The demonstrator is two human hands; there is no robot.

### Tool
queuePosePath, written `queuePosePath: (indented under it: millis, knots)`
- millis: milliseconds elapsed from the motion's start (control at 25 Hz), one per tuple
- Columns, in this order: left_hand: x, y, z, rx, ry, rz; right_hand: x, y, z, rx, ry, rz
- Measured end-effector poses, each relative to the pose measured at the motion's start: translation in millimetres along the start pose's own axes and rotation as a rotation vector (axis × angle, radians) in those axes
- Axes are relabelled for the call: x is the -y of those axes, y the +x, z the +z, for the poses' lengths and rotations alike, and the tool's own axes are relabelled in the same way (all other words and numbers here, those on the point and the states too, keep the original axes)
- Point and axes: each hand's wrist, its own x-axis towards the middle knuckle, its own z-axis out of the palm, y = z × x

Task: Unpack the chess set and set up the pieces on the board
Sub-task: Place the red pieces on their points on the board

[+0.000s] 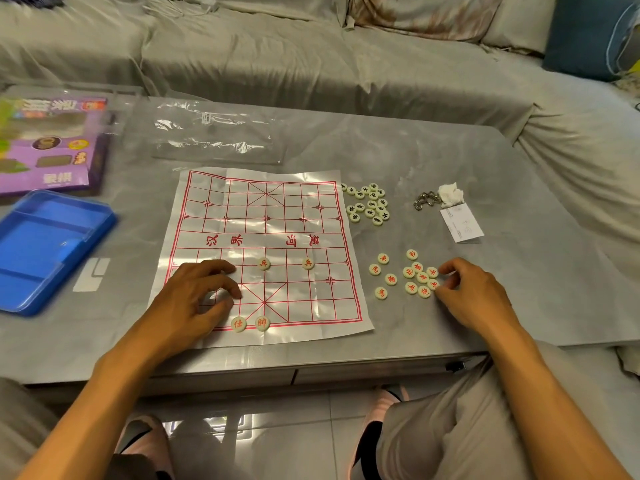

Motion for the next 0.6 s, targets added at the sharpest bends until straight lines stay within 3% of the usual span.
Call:
queuePosePath:
  millis: [600]
  knots:
    - [-0.2,-1.3,-1.3,0.023,0.06,-0.019,8.6,-0.8,9.2,0.035,0.066,-0.057]
